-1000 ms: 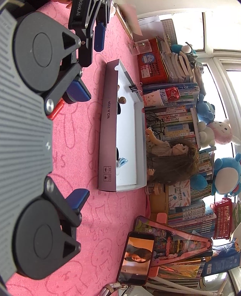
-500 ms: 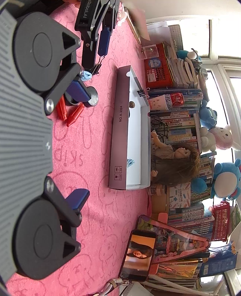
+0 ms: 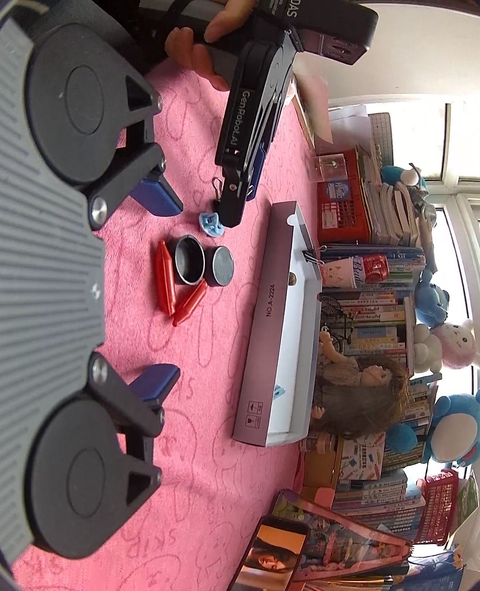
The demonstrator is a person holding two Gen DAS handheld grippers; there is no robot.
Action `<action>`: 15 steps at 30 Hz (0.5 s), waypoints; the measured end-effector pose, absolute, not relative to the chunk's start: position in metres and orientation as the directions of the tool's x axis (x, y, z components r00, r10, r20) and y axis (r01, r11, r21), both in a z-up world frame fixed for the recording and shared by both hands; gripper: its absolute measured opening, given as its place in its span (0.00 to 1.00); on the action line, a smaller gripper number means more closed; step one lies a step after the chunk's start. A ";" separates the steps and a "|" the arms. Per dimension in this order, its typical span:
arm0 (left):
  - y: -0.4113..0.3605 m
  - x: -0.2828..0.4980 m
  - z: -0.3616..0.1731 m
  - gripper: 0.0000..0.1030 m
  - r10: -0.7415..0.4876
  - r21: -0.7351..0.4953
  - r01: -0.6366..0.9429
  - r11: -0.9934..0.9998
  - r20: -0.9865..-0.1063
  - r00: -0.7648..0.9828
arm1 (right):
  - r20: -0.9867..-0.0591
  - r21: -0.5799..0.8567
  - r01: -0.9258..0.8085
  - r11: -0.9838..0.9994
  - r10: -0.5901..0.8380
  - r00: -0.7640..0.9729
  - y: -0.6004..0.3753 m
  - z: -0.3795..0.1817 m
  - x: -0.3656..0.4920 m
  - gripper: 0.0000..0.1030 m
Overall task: Organize rigid objects
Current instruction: 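Grasp the black binder clip with the left gripper while the right gripper grasps the red marker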
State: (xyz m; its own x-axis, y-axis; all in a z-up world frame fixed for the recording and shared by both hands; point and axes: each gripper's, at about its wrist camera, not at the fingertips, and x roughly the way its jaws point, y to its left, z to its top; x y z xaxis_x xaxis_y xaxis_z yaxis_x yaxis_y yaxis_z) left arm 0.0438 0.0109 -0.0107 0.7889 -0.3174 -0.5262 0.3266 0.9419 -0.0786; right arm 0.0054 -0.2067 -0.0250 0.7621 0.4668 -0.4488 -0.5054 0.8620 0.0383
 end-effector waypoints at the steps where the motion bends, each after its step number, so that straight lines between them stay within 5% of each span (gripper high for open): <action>1: 0.011 0.045 -0.011 0.45 -0.318 -0.082 0.325 0.942 -0.527 0.788 | -0.451 0.038 -0.513 0.857 0.473 0.757 -0.206 -0.025 0.005 0.83; 7: 0.011 0.045 -0.011 0.30 -0.313 -0.069 0.327 0.943 -0.524 0.792 | -0.443 0.026 -0.536 0.844 0.490 0.751 -0.202 -0.025 0.001 0.48; 15: 0.017 0.046 -0.010 0.30 -0.278 -0.076 0.282 0.956 -0.526 0.803 | -0.423 0.029 -0.477 0.878 0.443 0.790 -0.209 -0.025 0.004 0.48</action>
